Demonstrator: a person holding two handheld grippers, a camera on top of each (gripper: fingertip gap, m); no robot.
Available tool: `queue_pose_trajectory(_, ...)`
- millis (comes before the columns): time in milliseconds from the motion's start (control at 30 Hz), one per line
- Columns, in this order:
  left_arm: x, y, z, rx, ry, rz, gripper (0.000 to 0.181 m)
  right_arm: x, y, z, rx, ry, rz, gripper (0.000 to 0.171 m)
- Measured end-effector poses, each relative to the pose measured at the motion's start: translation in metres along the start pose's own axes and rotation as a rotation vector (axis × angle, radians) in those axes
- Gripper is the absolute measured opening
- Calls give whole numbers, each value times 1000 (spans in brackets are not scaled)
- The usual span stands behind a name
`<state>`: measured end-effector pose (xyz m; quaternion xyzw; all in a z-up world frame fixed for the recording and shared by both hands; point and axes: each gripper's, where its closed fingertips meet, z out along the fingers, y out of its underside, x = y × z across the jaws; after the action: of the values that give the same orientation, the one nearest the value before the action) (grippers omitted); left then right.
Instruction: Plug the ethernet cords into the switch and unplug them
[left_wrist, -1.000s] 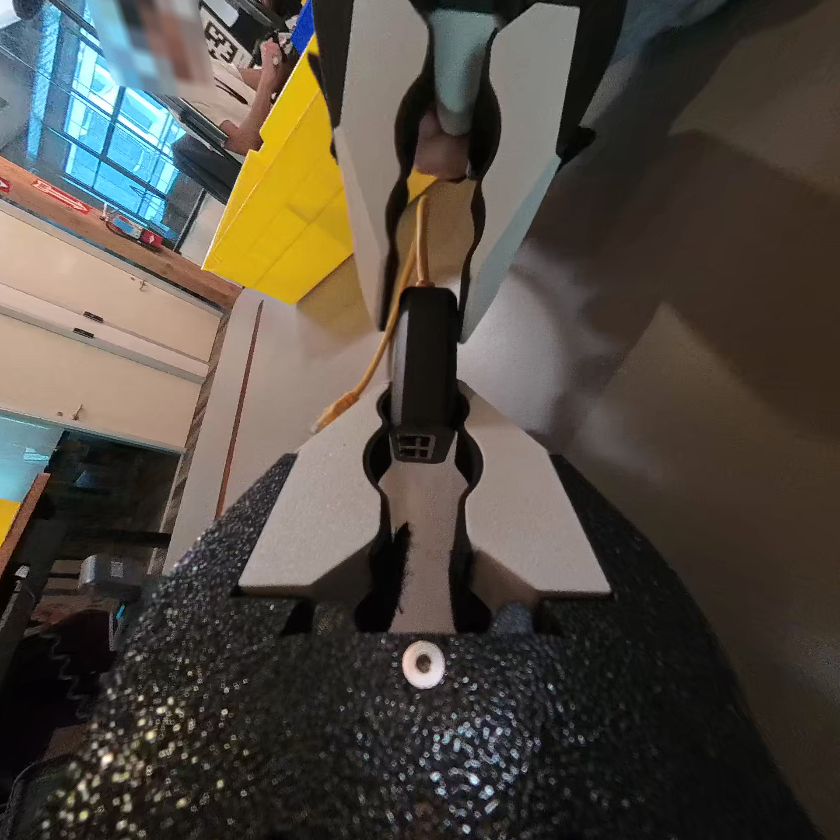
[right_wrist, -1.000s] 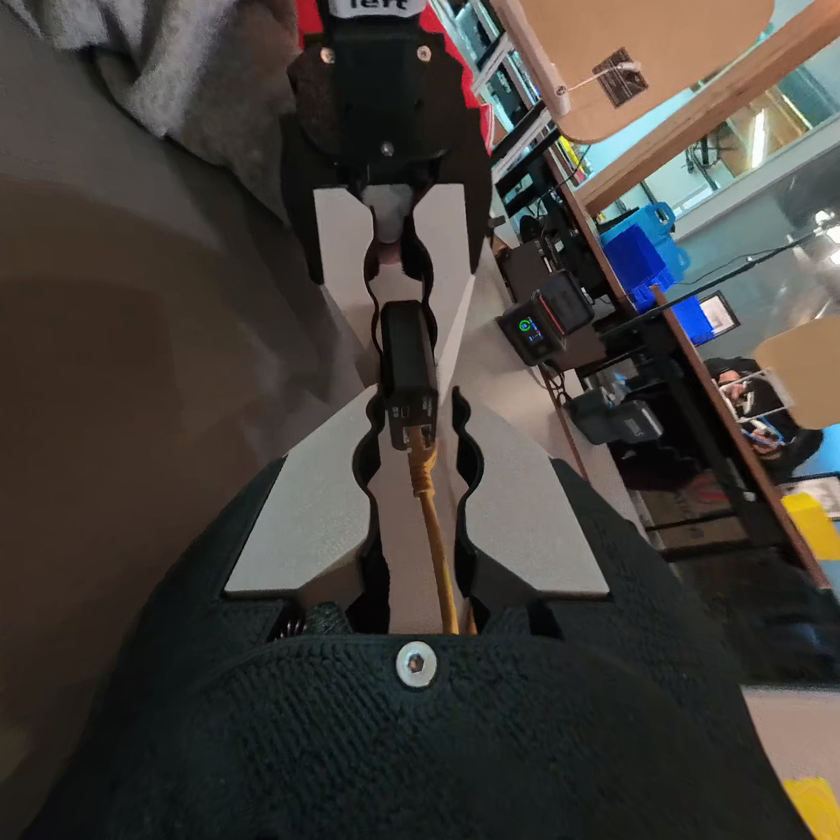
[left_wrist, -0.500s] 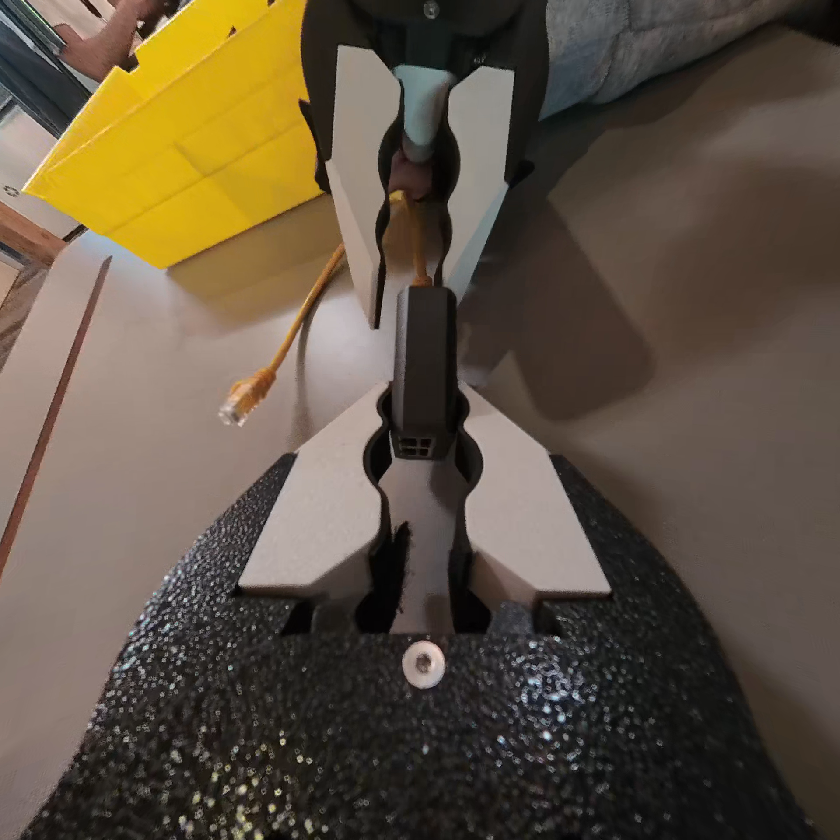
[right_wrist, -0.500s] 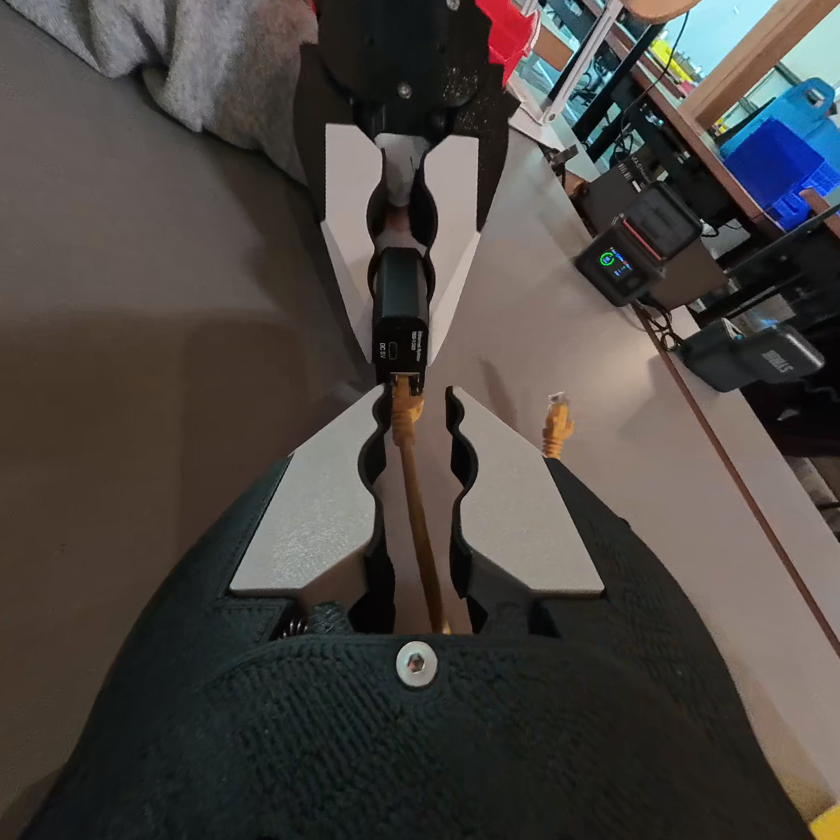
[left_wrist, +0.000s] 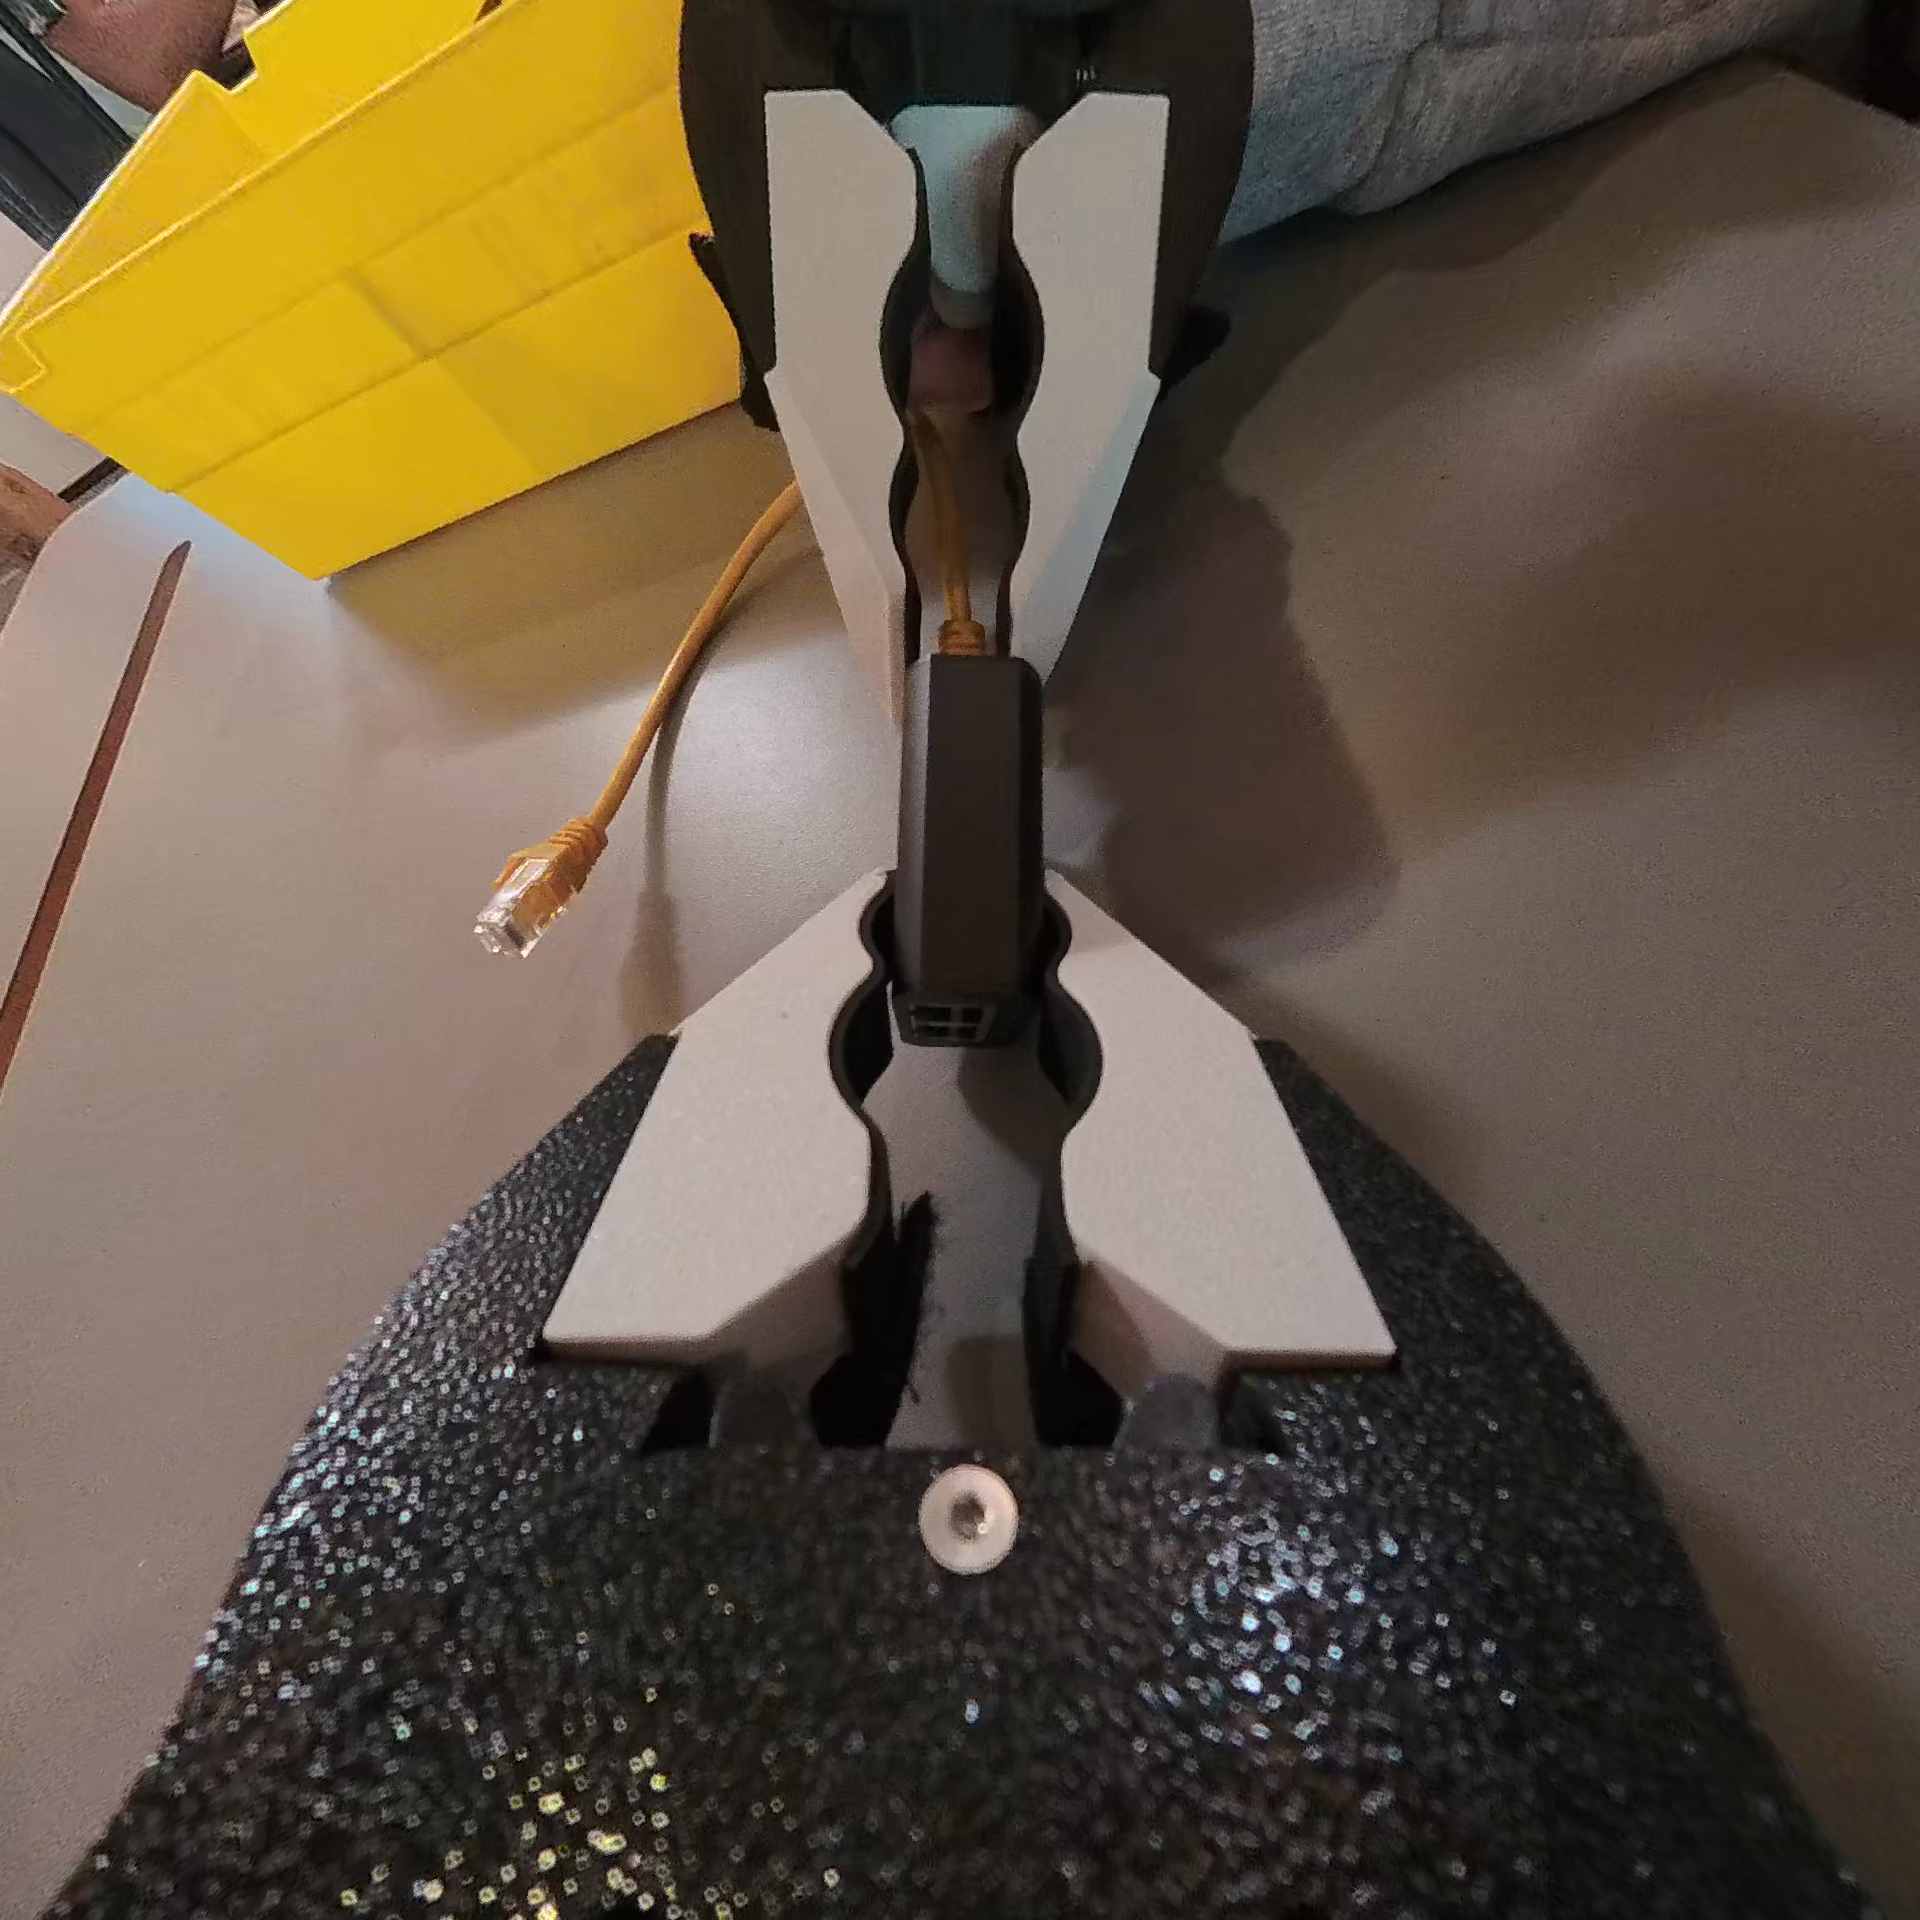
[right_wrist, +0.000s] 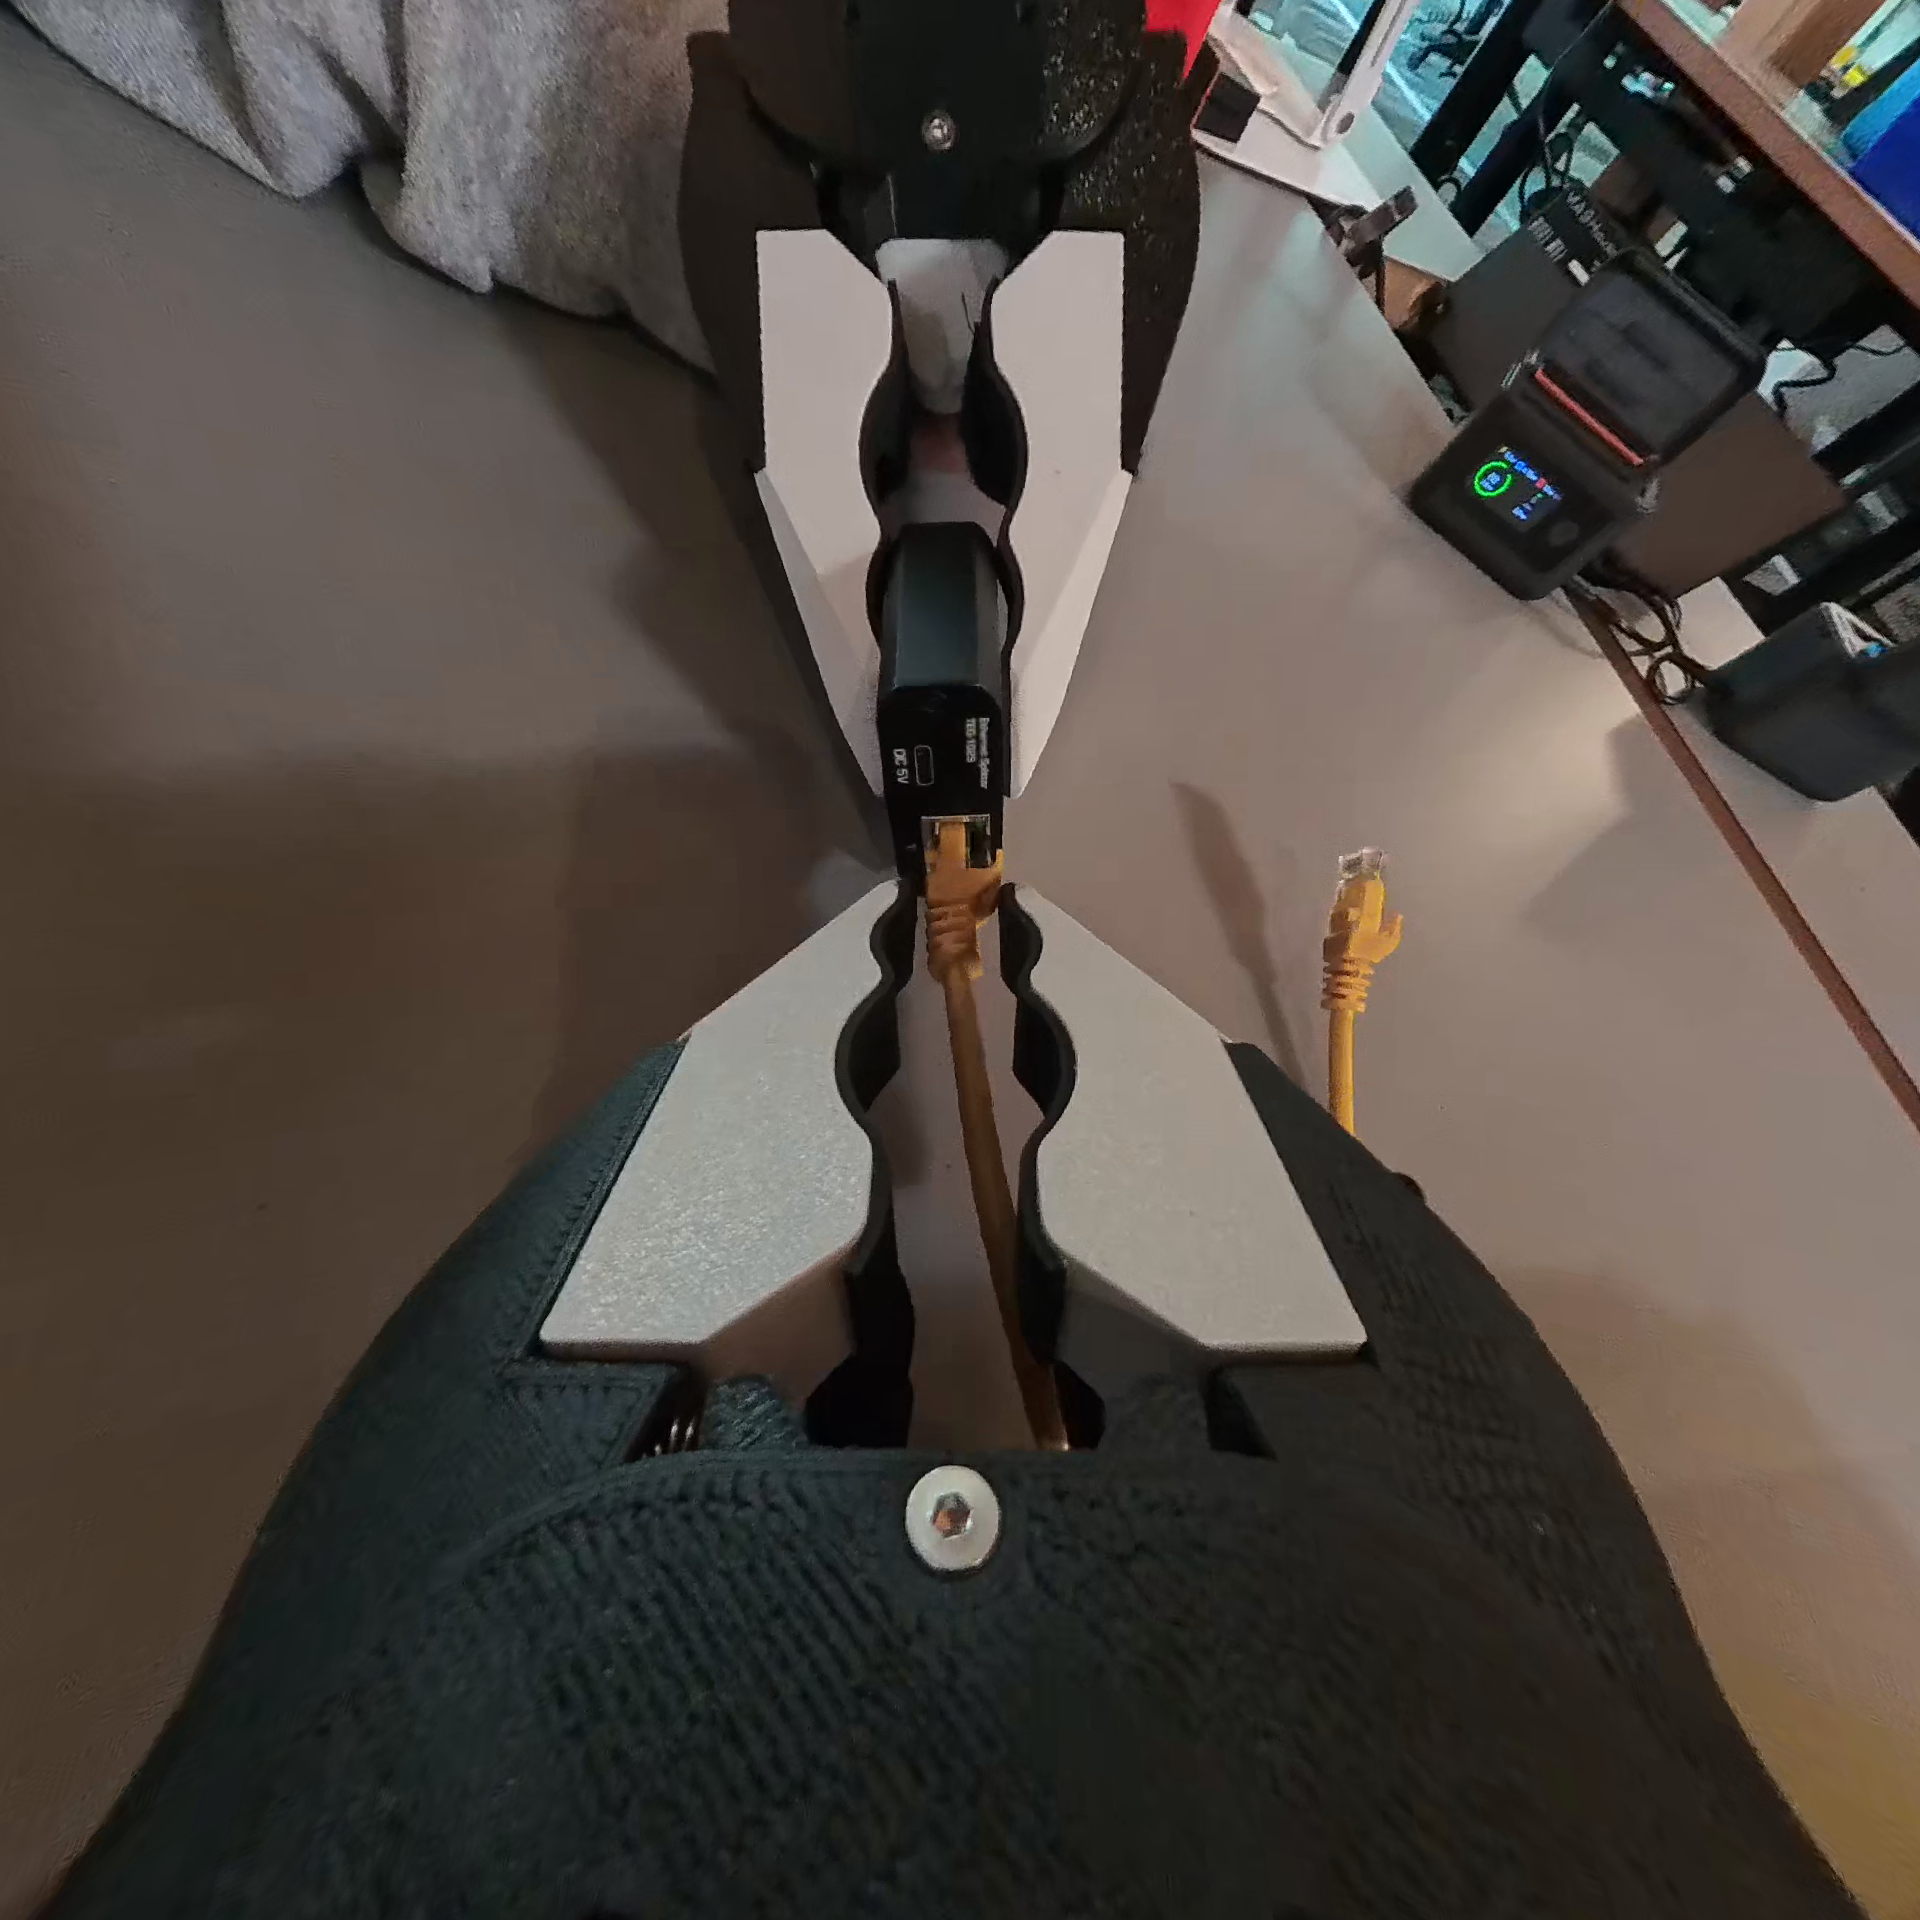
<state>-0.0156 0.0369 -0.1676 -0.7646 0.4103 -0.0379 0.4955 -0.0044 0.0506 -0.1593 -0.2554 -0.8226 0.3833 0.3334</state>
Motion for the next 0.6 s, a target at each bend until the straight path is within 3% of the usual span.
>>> queue_pose_trajectory(600, 0, -7, 5, 22, -46, 52, 24, 2, -4, 2, 19, 29, -42, 12)
